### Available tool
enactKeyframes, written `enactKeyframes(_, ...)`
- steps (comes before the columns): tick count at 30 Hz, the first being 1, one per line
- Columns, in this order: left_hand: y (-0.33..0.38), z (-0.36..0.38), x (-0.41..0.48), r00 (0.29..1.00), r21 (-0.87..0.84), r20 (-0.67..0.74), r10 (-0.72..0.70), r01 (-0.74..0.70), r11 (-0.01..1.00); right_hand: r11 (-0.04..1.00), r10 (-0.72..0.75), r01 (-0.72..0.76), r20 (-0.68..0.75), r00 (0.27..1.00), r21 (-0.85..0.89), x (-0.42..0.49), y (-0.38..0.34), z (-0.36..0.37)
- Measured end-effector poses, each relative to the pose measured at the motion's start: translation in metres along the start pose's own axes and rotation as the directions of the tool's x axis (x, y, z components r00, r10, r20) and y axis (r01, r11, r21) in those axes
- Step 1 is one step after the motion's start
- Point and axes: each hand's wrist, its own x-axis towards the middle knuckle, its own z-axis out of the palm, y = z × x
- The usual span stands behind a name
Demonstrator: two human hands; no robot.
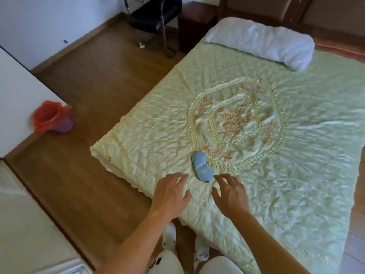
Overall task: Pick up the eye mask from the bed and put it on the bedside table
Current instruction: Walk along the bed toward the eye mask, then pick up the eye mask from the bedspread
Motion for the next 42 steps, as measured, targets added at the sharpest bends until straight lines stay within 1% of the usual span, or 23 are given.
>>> enactKeyframes(5,-0.019,0.019,0.048,0.992,-0.010,0.077,0.096,-0.096,0.995,0.996,0.094,-0.094,0.012,0.996,-0.009,0.016,0.008,0.021)
enactKeyframes(10,-0.052,0.073,0.095,0.966,-0.045,0.194,0.173,-0.167,0.985,0.980,0.196,-0.194,0.043,0.980,-0.051,0.040,0.019,0.057)
enactKeyframes(13,-0.078,0.118,0.128,0.934,-0.054,0.255,0.251,-0.246,0.968,0.975,0.207,-0.200,0.080,0.975,-0.093,0.061,0.027,0.088)
enactKeyframes(16,-0.104,0.166,0.163,0.896,-0.019,0.277,0.348,-0.357,0.934,0.975,0.201,-0.189,0.103,0.974,-0.119,0.086,0.040,0.131)
enactKeyframes(19,-0.126,0.211,0.204,0.856,0.029,0.279,0.435,-0.460,0.887,0.980,0.160,-0.145,0.103,0.982,-0.139,0.117,0.053,0.181)
enactKeyframes(21,-0.137,0.240,0.229,0.815,0.052,0.302,0.494,-0.532,0.845,0.986,0.133,-0.122,0.093,0.987,-0.116,0.134,0.059,0.216)
enactKeyframes(24,-0.146,0.281,0.264,0.756,0.060,0.319,0.572,-0.618,0.784,0.987,0.112,-0.099,0.095,0.989,-0.127,0.152,0.065,0.265)
enactKeyframes(29,-0.147,0.328,0.307,0.649,0.049,0.279,0.707,-0.745,0.665,0.985,0.119,-0.104,0.104,0.988,-0.140,0.159,0.078,0.317)
enactKeyframes(31,-0.145,0.339,0.319,0.596,0.062,0.275,0.755,-0.794,0.604,0.983,0.127,-0.116,0.071,0.989,-0.144,0.160,0.081,0.328)
enactKeyframes(32,-0.143,0.342,0.323,0.581,0.068,0.275,0.766,-0.806,0.587,0.983,0.133,-0.125,0.048,0.990,-0.136,0.159,0.082,0.333)
enactKeyframes(35,-0.136,0.347,0.331,0.578,0.100,0.229,0.783,-0.815,0.571,0.984,0.140,-0.143,-0.033,0.990,-0.109,0.158,0.083,0.341)
enactKeyframes(38,-0.129,0.349,0.332,0.569,0.109,0.134,0.811,-0.822,0.559,0.982,0.165,-0.171,-0.082,0.983,-0.075,0.159,0.085,0.343)
enactKeyframes(40,-0.125,0.347,0.330,0.577,0.125,0.088,0.812,-0.815,0.566,0.977,0.210,-0.212,-0.082,0.974,-0.028,0.161,0.087,0.341)
enactKeyframes(42,-0.119,0.344,0.328,0.617,0.140,0.076,0.784,-0.785,0.604,0.964,0.261,-0.259,-0.038,0.965,0.051,0.166,0.087,0.330)
